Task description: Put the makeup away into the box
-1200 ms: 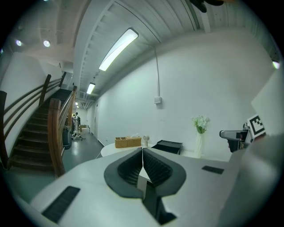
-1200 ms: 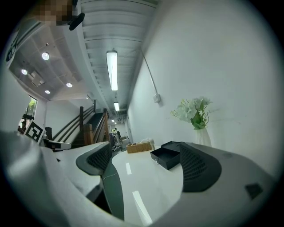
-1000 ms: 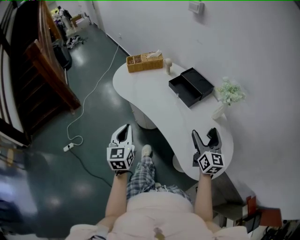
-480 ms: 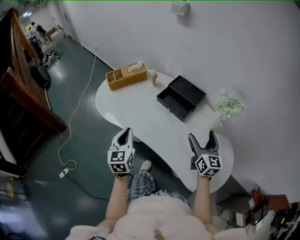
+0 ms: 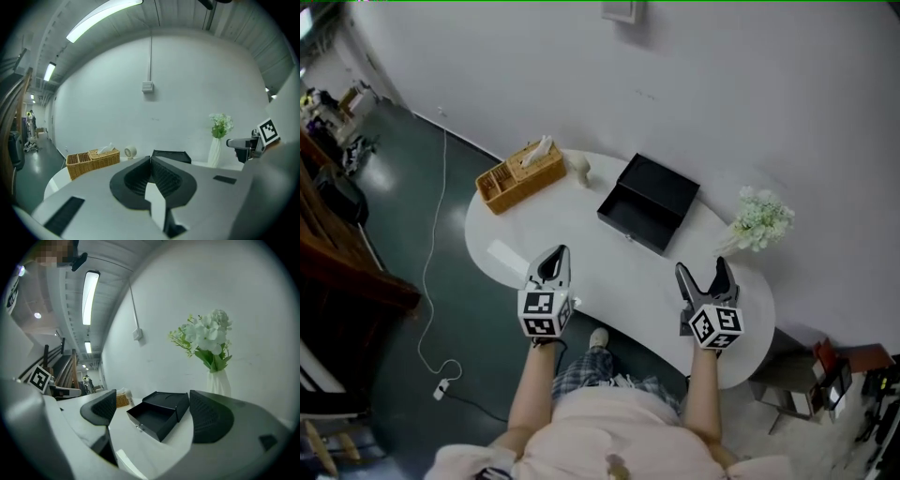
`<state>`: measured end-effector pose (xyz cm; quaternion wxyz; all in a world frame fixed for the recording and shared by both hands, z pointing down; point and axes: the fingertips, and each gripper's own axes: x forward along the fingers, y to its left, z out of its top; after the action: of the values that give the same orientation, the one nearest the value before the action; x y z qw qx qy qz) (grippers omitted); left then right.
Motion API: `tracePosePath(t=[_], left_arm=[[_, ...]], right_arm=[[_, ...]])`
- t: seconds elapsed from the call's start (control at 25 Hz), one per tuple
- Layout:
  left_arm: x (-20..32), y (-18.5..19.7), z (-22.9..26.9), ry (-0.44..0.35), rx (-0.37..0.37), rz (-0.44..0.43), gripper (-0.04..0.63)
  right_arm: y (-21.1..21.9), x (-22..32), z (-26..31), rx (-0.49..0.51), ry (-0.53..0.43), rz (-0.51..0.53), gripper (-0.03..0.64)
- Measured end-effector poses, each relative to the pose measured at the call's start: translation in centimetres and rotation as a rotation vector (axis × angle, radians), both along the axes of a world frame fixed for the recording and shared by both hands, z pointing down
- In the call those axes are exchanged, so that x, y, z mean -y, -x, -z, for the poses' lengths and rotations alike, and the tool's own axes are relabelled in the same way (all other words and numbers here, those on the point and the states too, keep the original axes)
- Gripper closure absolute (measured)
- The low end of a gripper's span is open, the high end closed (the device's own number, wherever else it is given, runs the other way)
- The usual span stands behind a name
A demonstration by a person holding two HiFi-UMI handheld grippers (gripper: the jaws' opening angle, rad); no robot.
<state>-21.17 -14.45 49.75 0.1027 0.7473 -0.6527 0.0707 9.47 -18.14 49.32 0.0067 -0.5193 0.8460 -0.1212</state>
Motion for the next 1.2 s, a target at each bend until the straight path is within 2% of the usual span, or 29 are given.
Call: tracePosePath(t=[0.2,0.36,0.68,1.2], left_arm=[[3.9,0.8,-0.2,0.005,-0.008,-0.079,0.569],[6.1,0.3,-1.6,0.023,-0.025,-0.129,0.569],[10.5,-5.5,-1.0,0.019,-0.018,-0.274,0.569],[12.7,-12.0,-1.5,0.034,-0.023,-0.386,0.569]], right_arm=[[0.8,1.5,-0.3,0.02,0.011,-0.067,0.137],[1.0,1.7,-1.0,-0.01,0.019,-0.102,0.137],[-2.6,2.5,-1.6,-0.013,0.046,-0.209,0.137],[-9.6,1.1,-4.4,-0.065,0.13,-0.343,0.135]])
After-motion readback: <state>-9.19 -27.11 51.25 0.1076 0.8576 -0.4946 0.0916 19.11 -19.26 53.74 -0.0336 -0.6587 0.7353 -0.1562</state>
